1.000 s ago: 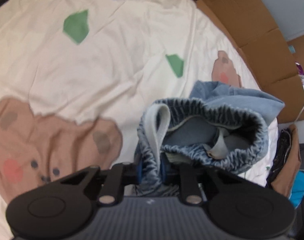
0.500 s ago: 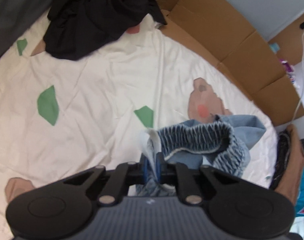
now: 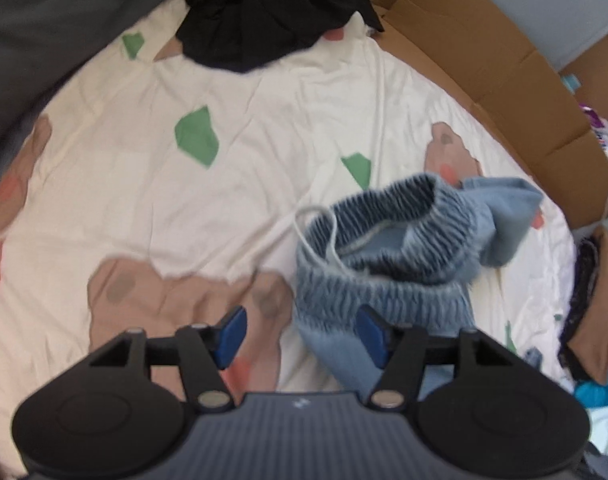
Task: Fold clothes
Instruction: 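Grasp the jeans waistband with the right gripper while the left gripper releases it, then grasp the waistband edge with the left gripper beside the right gripper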
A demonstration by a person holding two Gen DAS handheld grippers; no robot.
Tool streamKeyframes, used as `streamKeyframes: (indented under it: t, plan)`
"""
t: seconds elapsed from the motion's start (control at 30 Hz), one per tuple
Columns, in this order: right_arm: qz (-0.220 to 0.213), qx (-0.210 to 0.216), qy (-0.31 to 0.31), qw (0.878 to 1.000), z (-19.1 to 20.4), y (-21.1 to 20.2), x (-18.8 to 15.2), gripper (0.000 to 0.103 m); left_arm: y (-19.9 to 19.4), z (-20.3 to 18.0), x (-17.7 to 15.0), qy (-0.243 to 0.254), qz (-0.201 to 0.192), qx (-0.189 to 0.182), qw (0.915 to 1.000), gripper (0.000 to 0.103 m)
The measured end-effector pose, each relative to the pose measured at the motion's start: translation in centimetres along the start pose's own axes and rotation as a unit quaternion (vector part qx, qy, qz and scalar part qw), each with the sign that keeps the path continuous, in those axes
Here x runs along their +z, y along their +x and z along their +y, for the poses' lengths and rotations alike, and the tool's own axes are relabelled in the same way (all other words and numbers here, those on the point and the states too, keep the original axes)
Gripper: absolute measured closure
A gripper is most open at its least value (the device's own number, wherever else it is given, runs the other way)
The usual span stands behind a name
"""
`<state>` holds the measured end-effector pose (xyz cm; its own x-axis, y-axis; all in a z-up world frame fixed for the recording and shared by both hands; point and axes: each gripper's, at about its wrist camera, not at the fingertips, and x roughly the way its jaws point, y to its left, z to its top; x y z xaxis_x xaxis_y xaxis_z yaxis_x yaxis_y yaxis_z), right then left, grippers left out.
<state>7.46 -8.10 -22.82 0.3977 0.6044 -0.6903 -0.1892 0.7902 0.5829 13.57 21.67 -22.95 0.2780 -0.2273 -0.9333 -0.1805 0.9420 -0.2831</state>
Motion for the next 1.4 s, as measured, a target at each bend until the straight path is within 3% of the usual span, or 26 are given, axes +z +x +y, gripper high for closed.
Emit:
streamKeyframes:
  t: [0.27, 0.7, 0.93, 1.1, 1.4]
  plan:
    - [0.004, 0.018, -0.001, 1.000, 0.3, -0.2, -2.3, 0.094, -0.8, -0.9, -4.0, 0.003, 0.019, -0.015, 0.9997, 0.039]
    - [0.019, 0.044, 0.007, 0.999, -0.4, 0.6, -4.8, 0.095, 2.3, -6.3, -4.5, 0.016, 0.034, -0.044, 0.9984, 0.033]
    - [0.039, 0.051, 0.004, 0.998, -0.4, 1.9, -5.5, 0.095, 4.1, -9.2, -4.0, 0.061, 0.054, -0.035, 0.9960, 0.030]
    - [0.047, 0.053, 0.007, 0.997, -0.6, 2.3, -5.9, 0.095, 5.8, -10.9, -3.4, 0.071, 0.072, -0.023, 0.9946, 0.037]
    - [0.061, 0.058, 0.011, 0.996, -0.8, 3.0, -6.5, 0.094, 9.0, -11.7, -3.9, 0.056, 0.124, 0.012, 0.9906, 0.042]
